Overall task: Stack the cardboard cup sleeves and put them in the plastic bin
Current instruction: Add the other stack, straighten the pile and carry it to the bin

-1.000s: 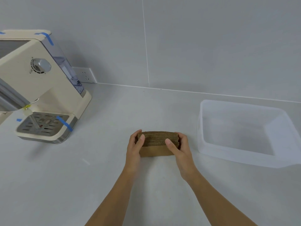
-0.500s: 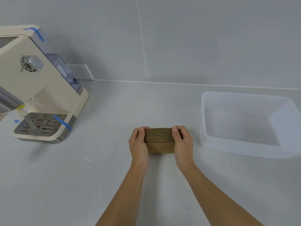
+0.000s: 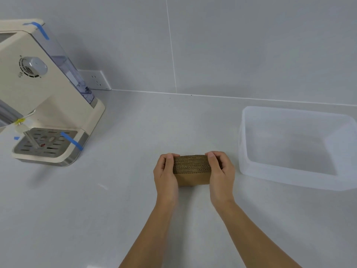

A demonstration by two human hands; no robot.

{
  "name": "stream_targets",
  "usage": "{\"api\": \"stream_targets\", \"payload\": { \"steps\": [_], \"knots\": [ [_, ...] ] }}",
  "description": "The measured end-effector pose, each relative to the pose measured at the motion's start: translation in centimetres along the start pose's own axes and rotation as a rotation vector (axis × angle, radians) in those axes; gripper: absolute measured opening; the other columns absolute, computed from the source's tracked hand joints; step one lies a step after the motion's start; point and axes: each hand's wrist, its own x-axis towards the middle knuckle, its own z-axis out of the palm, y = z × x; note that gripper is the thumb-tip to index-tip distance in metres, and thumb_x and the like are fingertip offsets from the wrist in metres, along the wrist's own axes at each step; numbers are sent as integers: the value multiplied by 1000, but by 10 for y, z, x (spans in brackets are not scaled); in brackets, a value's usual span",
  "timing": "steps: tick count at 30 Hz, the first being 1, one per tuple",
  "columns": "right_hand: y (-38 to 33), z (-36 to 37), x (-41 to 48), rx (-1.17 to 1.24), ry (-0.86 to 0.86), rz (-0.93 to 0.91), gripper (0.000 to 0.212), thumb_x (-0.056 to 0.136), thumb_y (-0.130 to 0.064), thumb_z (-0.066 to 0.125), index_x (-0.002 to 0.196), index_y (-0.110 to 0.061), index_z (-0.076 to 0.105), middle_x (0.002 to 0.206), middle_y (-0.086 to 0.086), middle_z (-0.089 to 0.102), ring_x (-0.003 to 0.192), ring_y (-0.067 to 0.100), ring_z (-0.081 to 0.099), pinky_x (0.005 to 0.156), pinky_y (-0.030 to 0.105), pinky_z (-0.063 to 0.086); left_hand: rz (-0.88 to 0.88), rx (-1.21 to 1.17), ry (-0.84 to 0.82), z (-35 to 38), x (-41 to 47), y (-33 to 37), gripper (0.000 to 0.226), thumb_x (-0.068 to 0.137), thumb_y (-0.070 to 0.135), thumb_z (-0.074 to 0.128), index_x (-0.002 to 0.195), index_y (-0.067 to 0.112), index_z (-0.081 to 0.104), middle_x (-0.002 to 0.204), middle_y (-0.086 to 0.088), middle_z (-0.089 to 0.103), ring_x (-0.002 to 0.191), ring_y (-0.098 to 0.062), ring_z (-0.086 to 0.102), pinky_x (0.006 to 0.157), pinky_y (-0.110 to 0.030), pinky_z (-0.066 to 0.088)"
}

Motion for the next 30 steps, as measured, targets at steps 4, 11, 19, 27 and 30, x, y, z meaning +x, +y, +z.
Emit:
{"api": "stream_targets", "payload": {
  "steps": [4,11,19,27,30],
  "knots": [
    [6,-5,-1,38,-6,20,18,90,-10,53,91,-25,63,78,-8,60,70,-5,54,66,6,43,15,-41,-3,-2,-3,0,27,95,14,44,73,12,59,72,9,60,64,6,53,59,-6,39],
    [3,-6,-5,-36,-31,-37,24,91,-4,48,71,-12,57,68,-3,54,63,-1,49,61,8,39,40,-33,-18,-3,-5,-3,26,95,11,42,73,9,56,71,4,57,65,2,52,61,-8,40],
    [15,-9,-4,-74,-31,13,30,94,-12,46,64,-13,49,56,-13,46,55,-1,41,54,9,35,3,77,-60,-6,-5,-14,27,96,15,40,72,9,51,70,2,49,63,-2,44,58,-10,36],
    [15,-8,-5,-91,-18,-5,33,94,-13,46,61,-18,47,51,-17,46,53,-1,40,53,9,34,27,137,-353,-34,1,-5,12,85,23,58,92,15,61,88,5,61,80,2,56,72,-11,43],
    [15,-8,-5,-89,-27,0,34,94,-14,46,60,-19,46,51,-17,44,54,0,39,53,9,33,11,136,-513,-59,7,-6,46,66,26,73,109,16,58,104,2,65,96,-6,62,83,-20,49]
  ]
}}
